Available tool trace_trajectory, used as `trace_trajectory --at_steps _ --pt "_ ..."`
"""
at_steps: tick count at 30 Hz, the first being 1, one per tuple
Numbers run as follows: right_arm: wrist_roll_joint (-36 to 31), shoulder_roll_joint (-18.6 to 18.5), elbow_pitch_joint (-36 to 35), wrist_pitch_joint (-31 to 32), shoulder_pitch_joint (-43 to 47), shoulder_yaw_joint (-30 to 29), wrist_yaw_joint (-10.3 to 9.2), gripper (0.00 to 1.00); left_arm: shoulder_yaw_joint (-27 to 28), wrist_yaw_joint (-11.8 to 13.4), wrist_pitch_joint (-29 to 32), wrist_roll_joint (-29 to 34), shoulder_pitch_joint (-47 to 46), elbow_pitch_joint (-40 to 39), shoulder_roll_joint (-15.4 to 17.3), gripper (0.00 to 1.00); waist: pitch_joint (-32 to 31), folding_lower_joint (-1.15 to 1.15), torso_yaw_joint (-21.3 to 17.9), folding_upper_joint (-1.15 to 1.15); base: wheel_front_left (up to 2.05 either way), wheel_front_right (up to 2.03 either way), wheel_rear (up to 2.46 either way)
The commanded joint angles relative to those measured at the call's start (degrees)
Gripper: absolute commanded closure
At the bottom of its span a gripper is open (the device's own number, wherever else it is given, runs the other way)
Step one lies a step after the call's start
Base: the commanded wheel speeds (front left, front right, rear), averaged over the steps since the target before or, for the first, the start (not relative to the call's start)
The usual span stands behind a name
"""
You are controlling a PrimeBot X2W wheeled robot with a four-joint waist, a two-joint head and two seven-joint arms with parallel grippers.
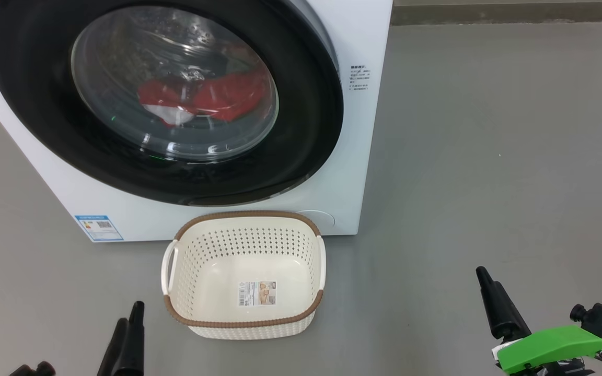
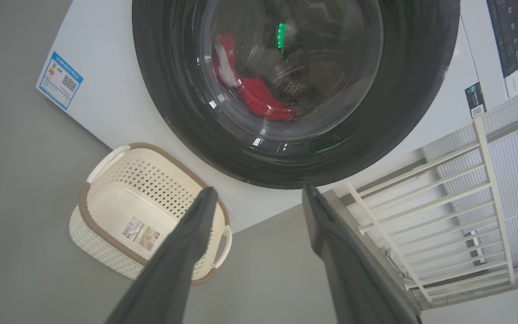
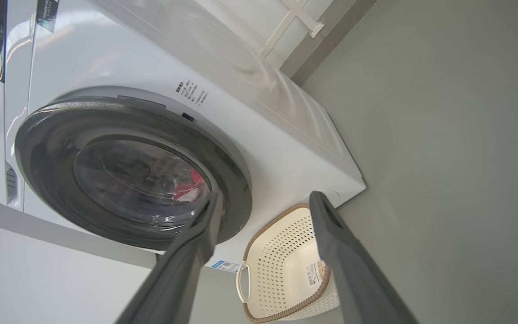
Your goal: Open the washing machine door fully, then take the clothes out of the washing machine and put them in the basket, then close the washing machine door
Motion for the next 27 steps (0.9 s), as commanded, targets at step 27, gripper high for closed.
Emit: trace_trajectory --at_steps 27 --pt "-17.95 -1.01 -2.68 -4.88 -1.79 2.89 -0.03 0.00 0.55 -0.28 -4.90 18.99 0.84 -4.84 1.54 0.00 0.84 0.00 0.17 0.00 0.00 0.00 0.00"
